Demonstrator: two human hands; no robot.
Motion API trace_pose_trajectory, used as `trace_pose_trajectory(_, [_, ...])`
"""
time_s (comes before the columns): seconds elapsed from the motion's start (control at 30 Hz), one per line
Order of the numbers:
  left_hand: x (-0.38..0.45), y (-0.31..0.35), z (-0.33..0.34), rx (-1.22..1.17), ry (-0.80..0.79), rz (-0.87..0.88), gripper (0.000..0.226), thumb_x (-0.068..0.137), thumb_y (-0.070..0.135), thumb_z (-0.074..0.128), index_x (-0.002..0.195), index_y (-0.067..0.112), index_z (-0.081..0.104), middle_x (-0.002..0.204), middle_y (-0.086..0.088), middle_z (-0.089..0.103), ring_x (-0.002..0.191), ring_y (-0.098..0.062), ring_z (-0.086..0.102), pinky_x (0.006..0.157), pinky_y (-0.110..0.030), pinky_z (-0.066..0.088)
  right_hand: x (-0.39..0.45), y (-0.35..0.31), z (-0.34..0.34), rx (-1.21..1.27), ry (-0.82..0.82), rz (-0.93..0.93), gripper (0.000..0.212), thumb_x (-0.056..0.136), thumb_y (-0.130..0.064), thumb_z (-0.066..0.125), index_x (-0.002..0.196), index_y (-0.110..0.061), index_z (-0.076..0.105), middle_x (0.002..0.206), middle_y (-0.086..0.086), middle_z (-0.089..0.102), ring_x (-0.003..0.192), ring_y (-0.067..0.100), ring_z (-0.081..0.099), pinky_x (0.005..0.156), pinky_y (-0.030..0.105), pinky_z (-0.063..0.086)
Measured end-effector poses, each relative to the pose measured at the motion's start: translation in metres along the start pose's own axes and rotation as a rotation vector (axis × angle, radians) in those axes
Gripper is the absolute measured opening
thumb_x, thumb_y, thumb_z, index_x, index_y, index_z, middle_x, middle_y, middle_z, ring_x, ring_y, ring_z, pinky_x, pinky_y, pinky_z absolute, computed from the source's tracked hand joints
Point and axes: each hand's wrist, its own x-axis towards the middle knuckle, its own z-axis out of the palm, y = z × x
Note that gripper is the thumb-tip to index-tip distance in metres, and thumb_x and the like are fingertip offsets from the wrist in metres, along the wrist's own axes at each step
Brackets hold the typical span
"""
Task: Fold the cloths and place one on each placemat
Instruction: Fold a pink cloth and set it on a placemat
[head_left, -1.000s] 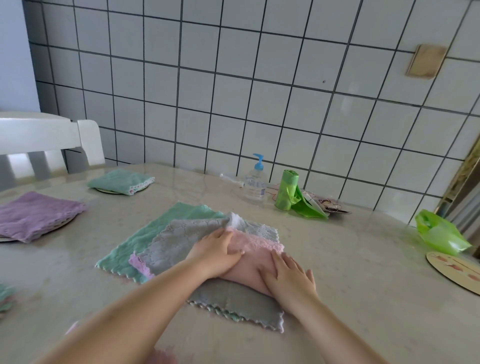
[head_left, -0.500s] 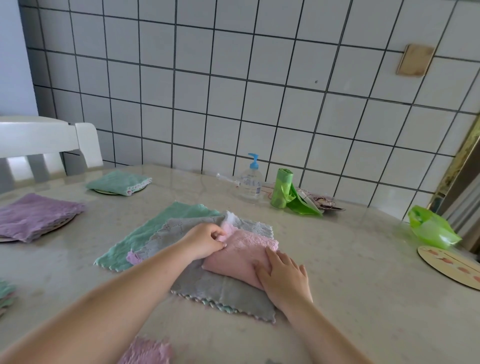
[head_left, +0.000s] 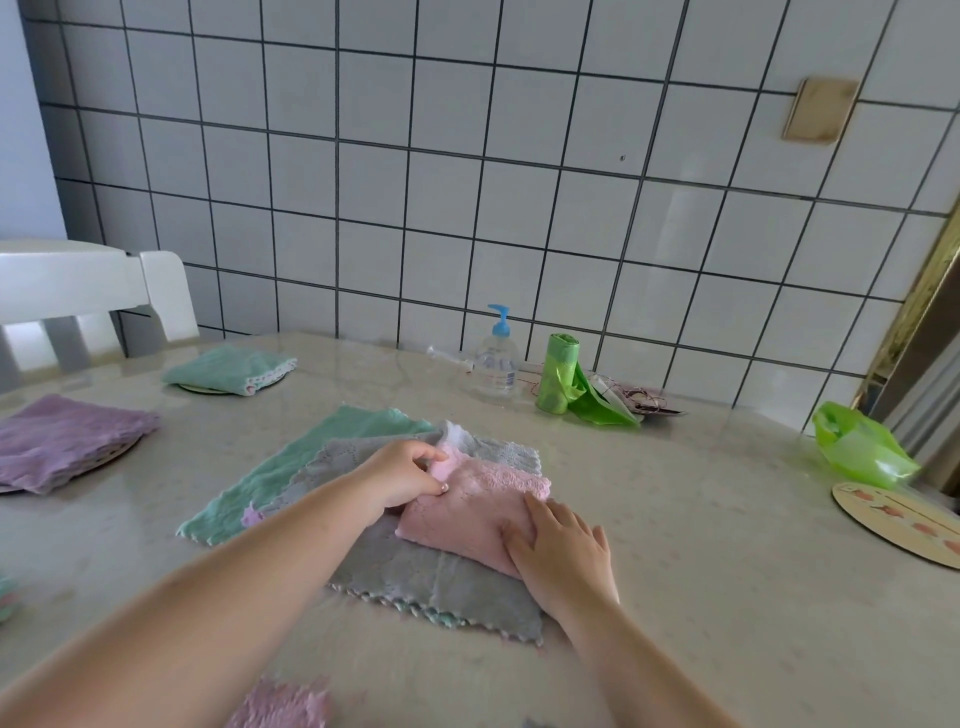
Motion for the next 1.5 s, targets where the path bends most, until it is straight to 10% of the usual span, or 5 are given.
trace_pose_trajectory(0.33, [-0.017, 0.011, 0.002, -0.186, -0.012, 0.172, 0.038, 0.082, 0.002, 0.06, 0.094, 0.038, 0.063, 0.116, -0.003, 0.056, 0.096, -0.015, 0.055, 0.083, -0.032, 0.05, 0.0, 0.0, -0.005, 0.156, 0.003, 0.035, 0.067, 0.084, -0.054, 0.035, 0.145, -0.035, 0.017, 0.145, -0.004, 0.04, 0.129, 0.019, 0.041, 0.111, 0.045, 0.024])
trace_pose_trajectory(0.47, [-0.038, 0.032, -0.002, -0.421, -0.02, 0.249, 0.036, 0.084, -0.008, 0.055, 0.088, 0.026, 0.063, 0.127, -0.011, 0.055, 0.102, -0.017, 0.065, 0.099, -0.041, 0.045, -0.006, -0.002, -0.024, 0.657, 0.013, 0.155, 0.075, 0.085, -0.048, 0.052, 0.145, -0.04, 0.008, 0.136, 0.002, 0.05, 0.111, 0.026, 0.056, 0.089, 0.044, 0.049])
trace_pose_trajectory(0.73, [-0.11, 0.069, 0.009, -0.592, -0.206, 0.205, 0.041, 0.089, -0.007, 0.049, 0.117, 0.022, 0.056, 0.108, -0.007, 0.061, 0.086, -0.006, 0.068, 0.073, -0.024, 0.042, -0.069, 0.025, -0.084, 1.399, -0.012, 0.311, 0.066, 0.086, -0.02, 0.065, 0.143, -0.027, 0.032, 0.115, 0.003, 0.059, 0.084, 0.013, 0.065, 0.063, 0.023, 0.054])
trace_pose_trajectory(1.07, [-0.188, 0.091, 0.092, -0.592, -0.549, 0.089, 0.023, 0.088, 0.004, 0.055, 0.107, 0.015, 0.061, 0.09, -0.001, 0.066, 0.075, -0.01, 0.067, 0.07, -0.026, 0.058, -0.2, 0.124, -0.133, 1.093, -0.042, 0.36, 0.024, 0.088, -0.01, 0.057, 0.108, -0.021, 0.066, 0.085, -0.004, 0.068, 0.065, 0.003, 0.063, 0.055, 0.016, 0.049])
trace_pose_trajectory(1.5, [-0.213, 0.151, 0.208, -0.432, -0.746, 0.156, 0.024, 0.089, 0.002, 0.057, 0.106, 0.019, 0.059, 0.096, 0.001, 0.066, 0.089, -0.016, 0.065, 0.086, -0.032, 0.054, -0.266, 0.231, -0.181, 0.981, 0.08, 0.501, 0.028, 0.085, -0.005, 0.059, 0.094, -0.029, 0.071, 0.111, -0.006, 0.066, 0.102, 0.01, 0.059, 0.077, 0.021, 0.047])
